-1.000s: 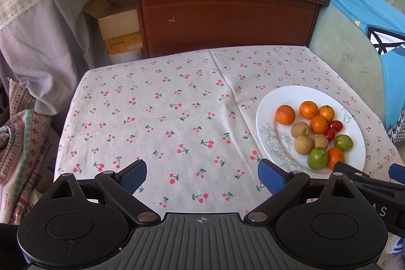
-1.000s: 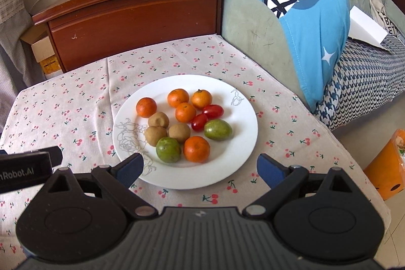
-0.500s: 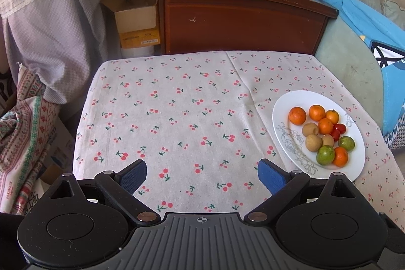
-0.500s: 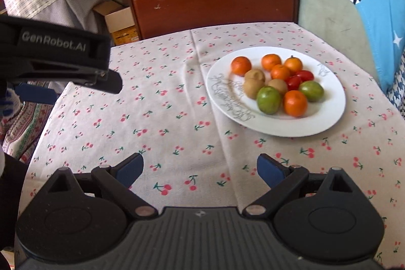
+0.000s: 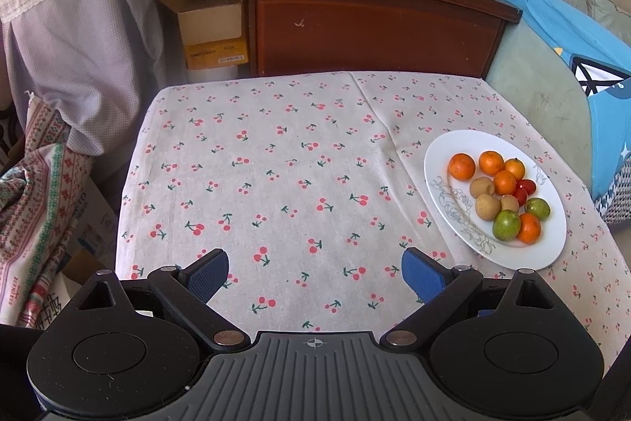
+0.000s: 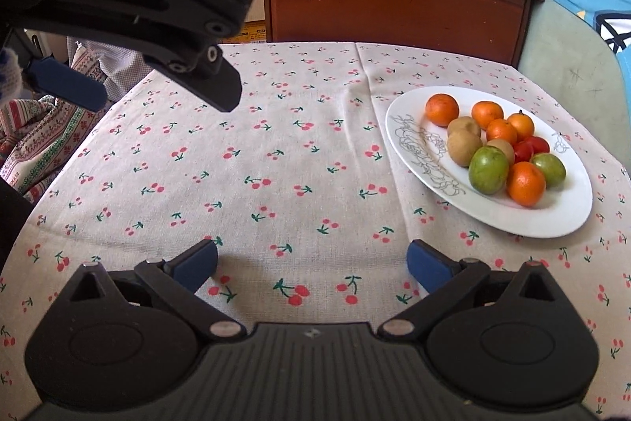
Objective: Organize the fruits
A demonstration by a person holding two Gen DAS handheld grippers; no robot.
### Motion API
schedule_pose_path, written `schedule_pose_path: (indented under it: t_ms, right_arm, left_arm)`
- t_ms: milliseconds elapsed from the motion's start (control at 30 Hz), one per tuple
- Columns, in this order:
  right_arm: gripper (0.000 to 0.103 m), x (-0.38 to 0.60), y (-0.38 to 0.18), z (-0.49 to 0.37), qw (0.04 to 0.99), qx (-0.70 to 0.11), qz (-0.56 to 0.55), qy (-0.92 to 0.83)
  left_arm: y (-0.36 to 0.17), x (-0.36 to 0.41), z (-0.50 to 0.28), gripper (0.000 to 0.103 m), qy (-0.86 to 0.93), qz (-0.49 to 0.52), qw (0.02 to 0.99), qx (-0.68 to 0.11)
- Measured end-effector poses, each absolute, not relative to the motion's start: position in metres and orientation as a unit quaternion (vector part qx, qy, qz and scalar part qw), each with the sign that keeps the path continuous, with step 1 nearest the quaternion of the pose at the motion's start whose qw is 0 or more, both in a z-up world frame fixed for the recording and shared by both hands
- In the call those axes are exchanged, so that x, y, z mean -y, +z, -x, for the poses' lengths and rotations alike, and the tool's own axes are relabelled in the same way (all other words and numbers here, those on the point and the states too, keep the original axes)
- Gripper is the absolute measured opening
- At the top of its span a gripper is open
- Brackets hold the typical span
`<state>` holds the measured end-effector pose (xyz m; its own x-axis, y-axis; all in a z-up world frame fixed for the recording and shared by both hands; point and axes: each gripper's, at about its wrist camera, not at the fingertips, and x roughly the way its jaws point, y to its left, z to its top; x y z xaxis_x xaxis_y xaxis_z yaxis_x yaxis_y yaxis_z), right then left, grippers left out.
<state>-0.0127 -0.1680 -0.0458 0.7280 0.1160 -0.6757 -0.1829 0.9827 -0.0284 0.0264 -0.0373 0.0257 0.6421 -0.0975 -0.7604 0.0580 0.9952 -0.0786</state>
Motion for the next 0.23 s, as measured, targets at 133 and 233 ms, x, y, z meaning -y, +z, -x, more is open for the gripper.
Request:
schedule_pose_path:
  t_ms: [133, 233]
  right_arm:
    - [0.103, 0.165, -0.0484, 0.0067, 0.933, -0.349, 0.042, 0.073]
    - [0.103, 0.1635, -0.0502, 0.0018, 0.937, -0.339, 0.04, 0.075]
  left_arm:
    - [0.0246, 0.0368, -0.0256, 0.096, -0.044, 0.021, 0.906, -0.42]
    - [0.0232, 0.0365, -0.0251, 0.096, -0.046, 0.02, 0.906, -0.421]
